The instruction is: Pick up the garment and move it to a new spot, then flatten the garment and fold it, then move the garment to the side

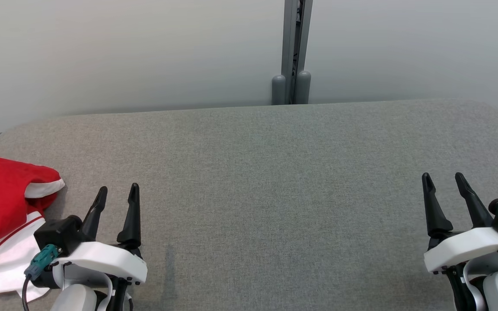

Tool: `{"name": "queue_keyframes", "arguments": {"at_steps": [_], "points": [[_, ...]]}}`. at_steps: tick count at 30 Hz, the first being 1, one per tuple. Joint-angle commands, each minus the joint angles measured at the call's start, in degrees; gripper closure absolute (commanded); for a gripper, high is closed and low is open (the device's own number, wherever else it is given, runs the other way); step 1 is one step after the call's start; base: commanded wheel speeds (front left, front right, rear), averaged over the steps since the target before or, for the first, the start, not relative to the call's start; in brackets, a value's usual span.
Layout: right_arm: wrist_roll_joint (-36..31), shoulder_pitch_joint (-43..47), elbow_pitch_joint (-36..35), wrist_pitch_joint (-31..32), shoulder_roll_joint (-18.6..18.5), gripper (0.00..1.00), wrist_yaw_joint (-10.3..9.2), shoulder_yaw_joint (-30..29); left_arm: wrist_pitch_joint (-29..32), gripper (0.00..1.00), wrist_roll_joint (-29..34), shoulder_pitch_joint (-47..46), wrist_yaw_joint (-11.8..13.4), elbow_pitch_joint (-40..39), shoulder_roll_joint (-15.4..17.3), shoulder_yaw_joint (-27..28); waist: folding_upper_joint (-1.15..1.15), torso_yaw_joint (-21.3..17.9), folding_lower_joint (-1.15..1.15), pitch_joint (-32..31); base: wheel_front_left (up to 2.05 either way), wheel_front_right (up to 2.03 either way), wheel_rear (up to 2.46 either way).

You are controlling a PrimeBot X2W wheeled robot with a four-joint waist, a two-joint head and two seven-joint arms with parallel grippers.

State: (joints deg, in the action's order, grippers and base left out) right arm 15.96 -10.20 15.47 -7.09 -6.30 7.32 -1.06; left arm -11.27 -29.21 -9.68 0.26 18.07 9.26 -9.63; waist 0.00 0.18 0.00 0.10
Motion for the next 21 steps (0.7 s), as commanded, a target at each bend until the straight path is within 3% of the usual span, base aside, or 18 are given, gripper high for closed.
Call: {"name": "queue_keyframes", "arguments": {"at_steps": [1, 21], "points": [[-1.4, 0.0, -0.3, -1.0, -0.3, 0.00, 0.25, 0.3, 0.0, 0.00, 1.4, -0.1, 0.4, 0.0, 0.4, 0.3, 0.00, 0.0, 0.00, 0.0, 0.00, 0.00, 0.00], [-5.6, 0.9, 0.9, -5.4, 1.6, 0.00, 0.26, 0.3, 0.6, 0.00, 7.1, 0.3, 1.3, 1.2, 1.1, 0.8, 0.00, 0.3, 0.00, 0.3, 0.00, 0.00, 0.00]]}}
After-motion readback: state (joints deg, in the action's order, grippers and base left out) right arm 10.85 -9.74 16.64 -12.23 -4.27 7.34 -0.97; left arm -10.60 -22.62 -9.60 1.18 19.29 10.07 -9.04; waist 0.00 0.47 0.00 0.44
